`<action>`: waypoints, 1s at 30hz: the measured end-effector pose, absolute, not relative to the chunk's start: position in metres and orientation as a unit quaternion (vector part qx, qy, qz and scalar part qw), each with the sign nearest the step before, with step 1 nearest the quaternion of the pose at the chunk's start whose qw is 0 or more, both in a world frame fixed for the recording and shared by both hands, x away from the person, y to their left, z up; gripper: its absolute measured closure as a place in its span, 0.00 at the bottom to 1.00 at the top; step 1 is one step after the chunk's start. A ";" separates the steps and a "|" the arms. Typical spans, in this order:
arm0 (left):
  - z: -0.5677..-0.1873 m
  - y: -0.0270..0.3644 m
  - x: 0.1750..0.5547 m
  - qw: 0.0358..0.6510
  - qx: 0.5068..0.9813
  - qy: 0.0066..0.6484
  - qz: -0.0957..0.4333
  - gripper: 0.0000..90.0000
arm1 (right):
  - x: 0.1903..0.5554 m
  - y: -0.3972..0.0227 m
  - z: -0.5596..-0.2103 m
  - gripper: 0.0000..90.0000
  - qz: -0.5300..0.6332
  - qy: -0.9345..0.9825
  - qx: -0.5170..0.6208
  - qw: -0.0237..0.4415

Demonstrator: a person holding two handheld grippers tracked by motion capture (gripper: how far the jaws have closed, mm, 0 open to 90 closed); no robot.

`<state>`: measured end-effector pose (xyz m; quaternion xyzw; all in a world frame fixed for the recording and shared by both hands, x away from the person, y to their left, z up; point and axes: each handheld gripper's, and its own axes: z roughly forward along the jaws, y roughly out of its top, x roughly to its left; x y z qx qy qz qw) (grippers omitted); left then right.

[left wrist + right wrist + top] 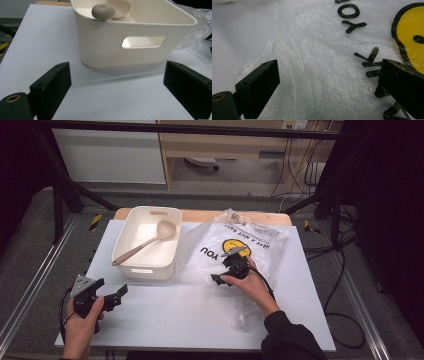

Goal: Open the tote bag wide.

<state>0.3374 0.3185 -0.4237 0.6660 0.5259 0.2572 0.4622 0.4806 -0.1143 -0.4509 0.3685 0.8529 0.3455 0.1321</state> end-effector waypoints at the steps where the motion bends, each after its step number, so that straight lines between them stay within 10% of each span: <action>1: -0.424 0.319 0.337 0.462 0.666 0.526 0.257 0.08 | 0.480 -0.113 -0.452 0.04 0.344 0.854 0.367 0.133; 13: -0.423 0.318 0.337 0.463 0.668 0.524 0.257 0.08 | 0.473 -0.106 -0.455 0.15 0.335 0.861 0.356 0.141; 30: -0.425 0.317 0.338 0.458 0.672 0.524 0.254 0.09 | 0.484 -0.127 -0.452 0.90 0.357 0.830 0.398 0.163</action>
